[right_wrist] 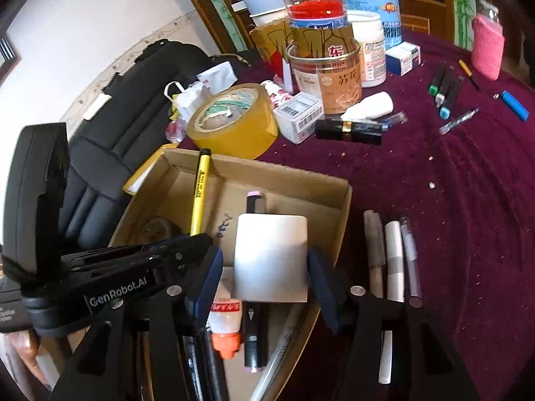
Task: Organize rigid objects
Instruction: 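Carry the white charger and yellow pen over the cardboard tray with both tools, then open both tools to drop the charger and yellow pen into the tray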
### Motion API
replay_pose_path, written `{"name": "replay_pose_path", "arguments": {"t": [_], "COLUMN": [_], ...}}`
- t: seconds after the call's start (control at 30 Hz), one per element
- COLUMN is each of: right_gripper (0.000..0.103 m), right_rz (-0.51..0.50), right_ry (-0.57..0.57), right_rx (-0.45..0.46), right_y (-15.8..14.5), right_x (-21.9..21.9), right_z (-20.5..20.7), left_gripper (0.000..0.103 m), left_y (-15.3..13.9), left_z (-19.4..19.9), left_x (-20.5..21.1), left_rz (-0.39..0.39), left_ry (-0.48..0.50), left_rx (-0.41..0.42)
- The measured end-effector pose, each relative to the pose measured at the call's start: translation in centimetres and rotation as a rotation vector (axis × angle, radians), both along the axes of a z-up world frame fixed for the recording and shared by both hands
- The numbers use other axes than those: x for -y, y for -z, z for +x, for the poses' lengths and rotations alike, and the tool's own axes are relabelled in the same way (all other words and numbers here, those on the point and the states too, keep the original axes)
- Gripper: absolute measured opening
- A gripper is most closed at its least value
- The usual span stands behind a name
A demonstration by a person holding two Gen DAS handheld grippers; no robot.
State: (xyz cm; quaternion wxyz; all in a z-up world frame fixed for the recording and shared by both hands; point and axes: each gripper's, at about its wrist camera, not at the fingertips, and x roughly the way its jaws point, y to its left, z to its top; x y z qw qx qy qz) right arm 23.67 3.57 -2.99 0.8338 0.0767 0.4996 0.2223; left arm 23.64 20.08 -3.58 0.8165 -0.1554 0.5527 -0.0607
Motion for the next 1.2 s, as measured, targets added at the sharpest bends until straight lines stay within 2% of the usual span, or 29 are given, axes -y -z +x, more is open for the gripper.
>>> {"name": "replay_pose_path", "arguments": {"t": [0.1,0.17,0.2,0.27,0.3,0.43,0.57,0.77,0.97,1.2], "right_gripper": [0.061,0.066,0.07,0.071,0.071,0.072,0.072,0.075,0.076,0.076], "right_rz": [0.038,0.052,0.075,0.124,0.132,0.172,0.201,0.207,0.222,0.198], "right_ry": [-0.015,-0.034,-0.05,-0.08,-0.088,-0.108,-0.088,-0.037,0.014,0.041], "right_rx": [-0.007,-0.001,-0.001,0.003,0.008,0.018,0.032,0.017,-0.027,0.032], "right_y": [-0.2,-0.4,-0.4,-0.6,-0.8,-1.3,-1.8,-1.2,-0.1,-1.2], "right_x": [0.4,0.6,0.8,1.4,1.7,3.4,6.2,10.5,14.3,18.1], "right_z": [-0.5,-1.1,-1.4,-2.4,-2.8,-4.6,-6.3,-8.0,-8.8,-10.2], "left_gripper": [0.031,0.045,0.049,0.058,0.059,0.061,0.061,0.062,0.065,0.065], "left_y": [-0.3,-0.7,-0.9,-1.5,-1.9,-3.5,-5.8,-8.3,-9.3,-9.1], "left_z": [-0.3,-0.8,-1.0,-1.7,-2.2,-4.3,-7.5,-11.1,-13.1,-14.3], "left_x": [0.0,-0.1,-0.1,0.1,0.3,1.3,3.1,7.1,12.1,15.5], "left_rz": [-0.01,-0.016,-0.02,-0.023,-0.019,0.013,0.054,0.035,0.058,0.063], "left_ry": [-0.003,-0.017,-0.017,-0.016,-0.015,-0.019,-0.06,-0.042,0.034,0.06], "left_rx": [0.017,0.03,0.039,0.06,0.071,0.109,0.186,0.243,0.259,0.238]}}
